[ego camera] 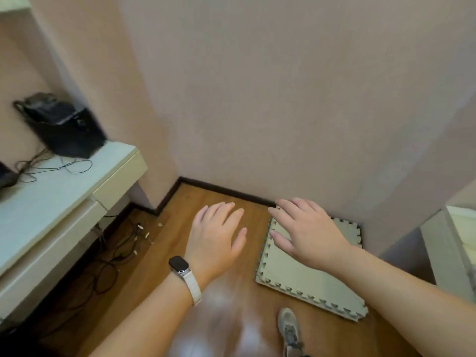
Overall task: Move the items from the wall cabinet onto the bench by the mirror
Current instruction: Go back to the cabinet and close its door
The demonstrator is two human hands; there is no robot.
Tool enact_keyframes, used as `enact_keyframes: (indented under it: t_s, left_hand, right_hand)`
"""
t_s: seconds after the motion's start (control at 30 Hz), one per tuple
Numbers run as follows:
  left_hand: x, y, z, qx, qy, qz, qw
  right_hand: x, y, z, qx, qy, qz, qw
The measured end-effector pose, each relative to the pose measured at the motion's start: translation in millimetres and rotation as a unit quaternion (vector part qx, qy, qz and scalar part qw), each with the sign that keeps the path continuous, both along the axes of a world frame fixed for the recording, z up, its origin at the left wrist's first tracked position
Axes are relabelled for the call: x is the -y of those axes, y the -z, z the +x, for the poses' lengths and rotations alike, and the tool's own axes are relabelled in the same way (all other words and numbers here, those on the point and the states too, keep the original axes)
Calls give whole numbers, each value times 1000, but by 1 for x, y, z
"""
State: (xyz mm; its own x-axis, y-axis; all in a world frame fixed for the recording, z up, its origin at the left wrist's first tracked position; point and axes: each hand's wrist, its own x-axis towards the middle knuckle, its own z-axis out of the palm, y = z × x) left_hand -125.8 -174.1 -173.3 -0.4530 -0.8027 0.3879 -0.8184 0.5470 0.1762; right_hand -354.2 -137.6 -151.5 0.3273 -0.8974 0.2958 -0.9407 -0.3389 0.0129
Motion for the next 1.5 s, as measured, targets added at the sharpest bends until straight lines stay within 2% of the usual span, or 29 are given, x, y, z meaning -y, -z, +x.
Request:
enact_keyframes:
  t_s: [0.23, 0.43, 0.7, 0.83, 0.97, 1.2, 1.5]
  left_hand:
    - [62, -6, 7, 45, -102, 5, 994]
    - [118, -32, -3, 89, -178, -31, 979]
    - [145, -46, 23, 104, -252, -42, 961]
    - [163, -51, 58, 83, -303, -52, 948]
    - [195, -48, 101, 65, -312, -84, 944]
    - [268, -51, 201, 42, -310, -99, 945]
    - [354, -74, 319, 63, -314, -104, 942]
  right_hand:
    - [116, 14, 6, 41, -100, -6, 994]
    - [208, 1, 2, 62, -186, -25, 980]
    - [283, -12, 46, 79, -279, -27, 957]
    - [315, -18, 90, 73, -314, -31, 946]
    - [350, -18, 140, 59, -336, -33, 940]
    - [422, -35, 233, 31, -319, -58, 946]
    - [498, -75, 341, 40, -295, -104, 949]
